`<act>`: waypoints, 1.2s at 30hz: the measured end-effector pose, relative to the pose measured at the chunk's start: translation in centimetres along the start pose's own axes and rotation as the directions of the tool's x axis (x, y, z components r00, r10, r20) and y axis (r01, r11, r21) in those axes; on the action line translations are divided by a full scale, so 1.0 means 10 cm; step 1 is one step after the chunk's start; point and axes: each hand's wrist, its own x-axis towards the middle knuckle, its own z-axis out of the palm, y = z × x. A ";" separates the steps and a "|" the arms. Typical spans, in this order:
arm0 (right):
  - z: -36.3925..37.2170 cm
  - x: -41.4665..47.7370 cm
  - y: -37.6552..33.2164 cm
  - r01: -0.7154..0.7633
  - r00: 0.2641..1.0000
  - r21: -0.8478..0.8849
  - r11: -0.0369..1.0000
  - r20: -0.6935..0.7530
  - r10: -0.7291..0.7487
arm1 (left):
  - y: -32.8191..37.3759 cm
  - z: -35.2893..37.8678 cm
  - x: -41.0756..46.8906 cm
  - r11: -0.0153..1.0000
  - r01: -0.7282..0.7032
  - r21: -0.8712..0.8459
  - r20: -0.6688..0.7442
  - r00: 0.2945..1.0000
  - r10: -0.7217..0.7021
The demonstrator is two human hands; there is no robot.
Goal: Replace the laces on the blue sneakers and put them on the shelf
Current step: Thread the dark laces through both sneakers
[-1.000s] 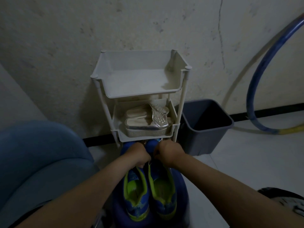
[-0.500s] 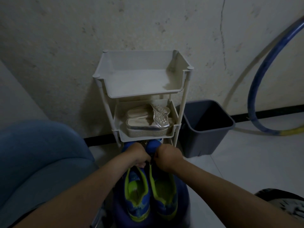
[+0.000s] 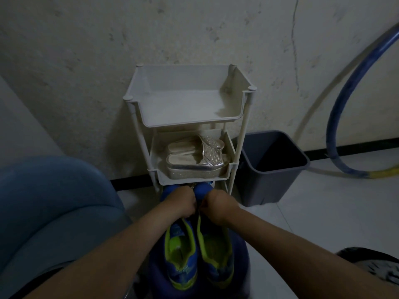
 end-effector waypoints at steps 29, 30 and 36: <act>-0.90 0.08 -0.38 0.289 0.954 0.749 0.597 -0.274 -0.118 | -0.02 -0.62 -0.26 0.929 -0.150 -0.338 0.145 0.967 0.209; -0.90 0.08 -0.37 0.277 0.958 0.754 0.596 -0.262 -0.113 | 0.00 -0.65 -0.26 0.925 -0.137 -0.354 0.106 0.977 0.185; -0.84 0.05 -0.28 0.068 0.994 0.564 0.823 0.029 -0.102 | 0.02 -1.00 -0.42 0.673 -0.321 -0.667 -0.417 0.909 0.021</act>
